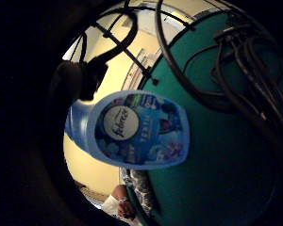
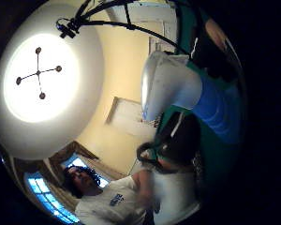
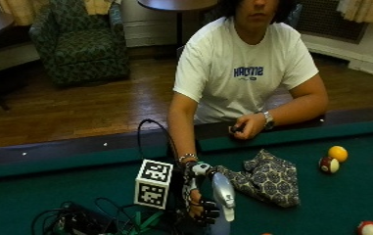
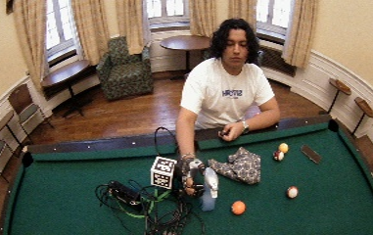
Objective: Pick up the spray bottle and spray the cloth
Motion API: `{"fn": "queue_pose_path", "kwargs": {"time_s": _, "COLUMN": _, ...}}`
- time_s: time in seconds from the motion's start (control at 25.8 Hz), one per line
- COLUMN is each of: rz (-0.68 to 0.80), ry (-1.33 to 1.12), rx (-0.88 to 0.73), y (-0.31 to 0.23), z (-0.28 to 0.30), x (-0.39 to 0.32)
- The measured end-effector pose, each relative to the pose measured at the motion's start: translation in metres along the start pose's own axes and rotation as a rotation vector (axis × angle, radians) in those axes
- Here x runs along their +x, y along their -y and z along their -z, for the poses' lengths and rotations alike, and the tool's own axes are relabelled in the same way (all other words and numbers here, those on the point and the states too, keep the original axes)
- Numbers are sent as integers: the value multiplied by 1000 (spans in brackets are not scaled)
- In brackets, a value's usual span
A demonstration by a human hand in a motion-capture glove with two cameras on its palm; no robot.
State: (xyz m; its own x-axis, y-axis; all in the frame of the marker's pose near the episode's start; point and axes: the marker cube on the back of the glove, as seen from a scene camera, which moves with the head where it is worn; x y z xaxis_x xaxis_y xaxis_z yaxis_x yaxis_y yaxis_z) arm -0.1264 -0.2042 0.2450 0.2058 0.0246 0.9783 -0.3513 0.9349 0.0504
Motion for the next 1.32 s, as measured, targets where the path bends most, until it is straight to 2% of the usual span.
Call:
{"fn": "queue_pose_path", "kwargs": {"time_s": 0.78, "rz": -90, "ry": -55, "rx": -289, "y": 34, "z": -30, "x": 0}}
{"fn": "queue_pose_path", "kwargs": {"time_s": 0.89, "rz": -71, "ry": -30, "rx": -256, "y": 38, "z": -32, "x": -1}}
{"fn": "queue_pose_path", "kwargs": {"time_s": 1.13, "rz": 18, "ry": -71, "rx": -54, "y": 43, "z": -37, "x": -4}}
{"fn": "queue_pose_path", "kwargs": {"time_s": 1.32, "rz": 32, "ry": -90, "rx": -53, "y": 34, "z": -38, "x": -7}}
